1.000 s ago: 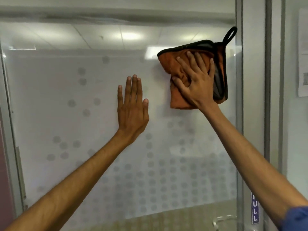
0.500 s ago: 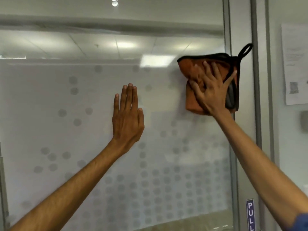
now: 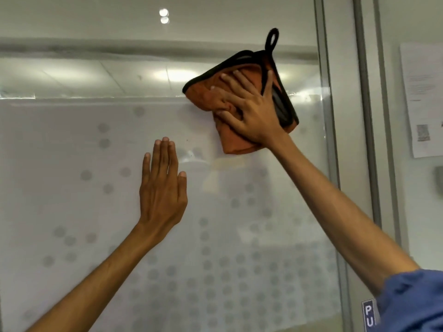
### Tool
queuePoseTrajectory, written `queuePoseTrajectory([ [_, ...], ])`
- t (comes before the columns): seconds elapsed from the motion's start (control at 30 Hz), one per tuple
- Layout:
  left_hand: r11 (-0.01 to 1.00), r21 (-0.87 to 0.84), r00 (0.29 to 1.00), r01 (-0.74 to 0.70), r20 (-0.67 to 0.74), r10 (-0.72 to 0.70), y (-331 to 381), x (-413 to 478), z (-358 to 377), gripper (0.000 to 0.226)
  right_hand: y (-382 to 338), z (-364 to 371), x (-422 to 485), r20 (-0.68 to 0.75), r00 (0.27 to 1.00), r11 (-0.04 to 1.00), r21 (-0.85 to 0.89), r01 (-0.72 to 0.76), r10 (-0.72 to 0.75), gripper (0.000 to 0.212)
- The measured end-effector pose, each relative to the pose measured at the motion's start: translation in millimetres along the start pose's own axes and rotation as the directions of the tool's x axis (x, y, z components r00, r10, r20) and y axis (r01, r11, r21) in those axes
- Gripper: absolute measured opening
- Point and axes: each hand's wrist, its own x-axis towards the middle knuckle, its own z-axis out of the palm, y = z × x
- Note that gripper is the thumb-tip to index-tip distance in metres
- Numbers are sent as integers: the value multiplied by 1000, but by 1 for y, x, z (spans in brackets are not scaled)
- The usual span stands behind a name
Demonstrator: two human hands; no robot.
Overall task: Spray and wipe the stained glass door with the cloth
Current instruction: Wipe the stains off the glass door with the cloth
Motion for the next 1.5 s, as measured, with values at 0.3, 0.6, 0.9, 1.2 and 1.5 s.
queuePoseTrajectory([
  [0.3,999,30,999,34,-3,-34,1,-2,6,62,74,-14,-61,-104,796,803,58,-593,596,54],
  [0.6,997,34,998,65,4,-65,6,-17,10,61,-4,-3,-119,-101,682,690,84,-719,724,53],
  [0.9,995,25,995,100,10,-100,-25,-32,-8,61,-82,11,-82,-64,788,789,113,-604,613,54],
  [1.2,981,74,983,181,-33,-179,-107,-23,-49,60,-128,27,20,-52,781,779,131,-613,623,53],
  [1.5,977,129,986,167,-31,-165,-172,-46,-78,60,-225,44,109,-6,905,896,142,-421,426,53],
])
